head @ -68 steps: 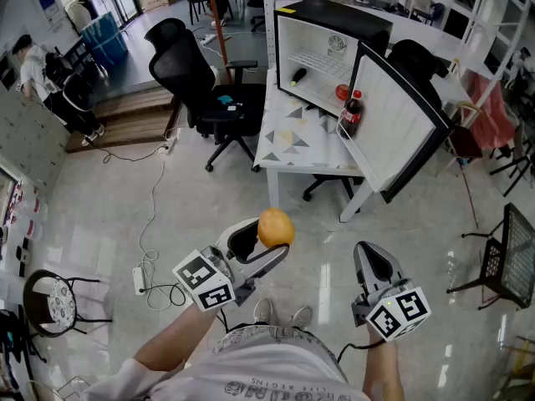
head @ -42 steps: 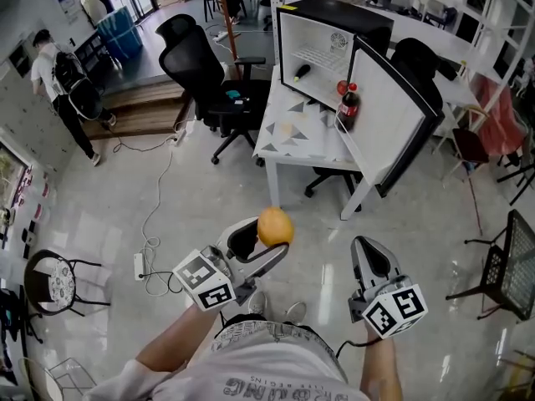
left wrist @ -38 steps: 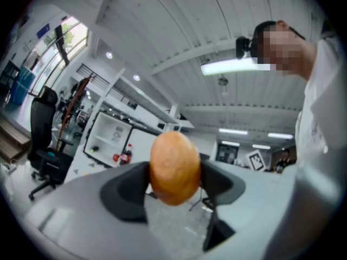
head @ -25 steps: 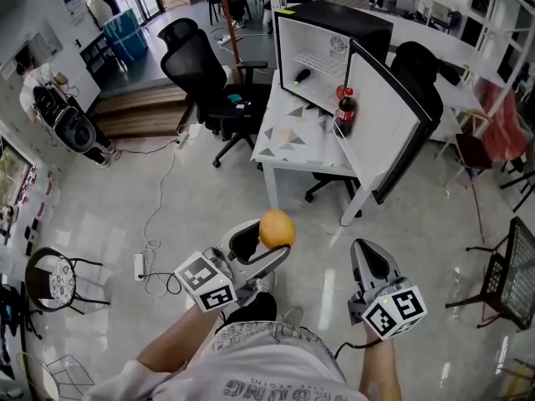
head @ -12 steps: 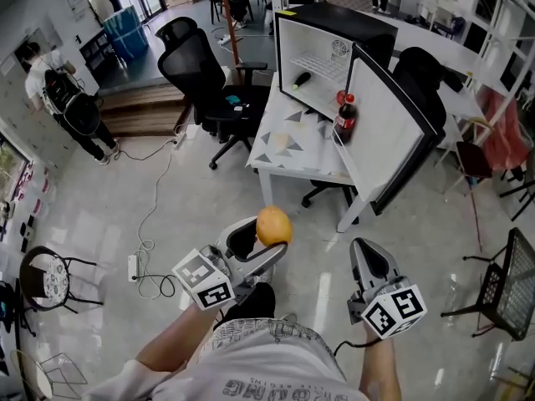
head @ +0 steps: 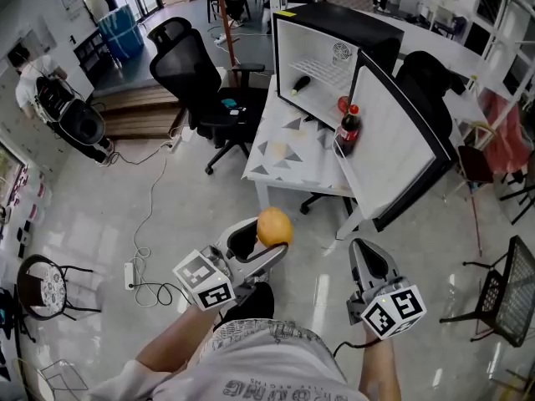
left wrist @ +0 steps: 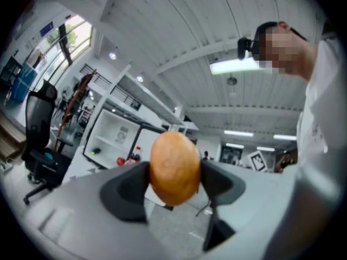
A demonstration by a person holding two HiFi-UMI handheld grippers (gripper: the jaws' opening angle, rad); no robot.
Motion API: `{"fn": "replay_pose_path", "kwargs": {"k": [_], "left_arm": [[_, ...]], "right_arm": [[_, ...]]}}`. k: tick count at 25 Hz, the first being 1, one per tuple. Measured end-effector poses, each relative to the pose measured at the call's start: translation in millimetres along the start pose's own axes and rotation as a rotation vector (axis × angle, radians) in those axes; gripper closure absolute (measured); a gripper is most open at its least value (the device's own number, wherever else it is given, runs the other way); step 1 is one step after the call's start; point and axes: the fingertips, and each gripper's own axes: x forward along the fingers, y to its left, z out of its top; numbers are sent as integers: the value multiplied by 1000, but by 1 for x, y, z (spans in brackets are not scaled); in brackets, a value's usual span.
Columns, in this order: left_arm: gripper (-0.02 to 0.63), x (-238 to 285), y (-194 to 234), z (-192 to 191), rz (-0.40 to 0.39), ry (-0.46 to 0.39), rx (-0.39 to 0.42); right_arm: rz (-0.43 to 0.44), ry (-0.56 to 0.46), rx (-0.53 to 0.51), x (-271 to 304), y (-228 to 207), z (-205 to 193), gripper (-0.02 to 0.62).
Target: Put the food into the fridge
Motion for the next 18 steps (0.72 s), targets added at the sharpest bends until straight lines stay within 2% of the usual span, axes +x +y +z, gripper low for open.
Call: {"fn": "replay_pose_path", "kwargs": {"k": [18], "left_arm": [[302, 67, 160, 18, -32, 56, -64]], "right_arm": [[-54, 74, 32, 158, -59, 4, 594]]}}
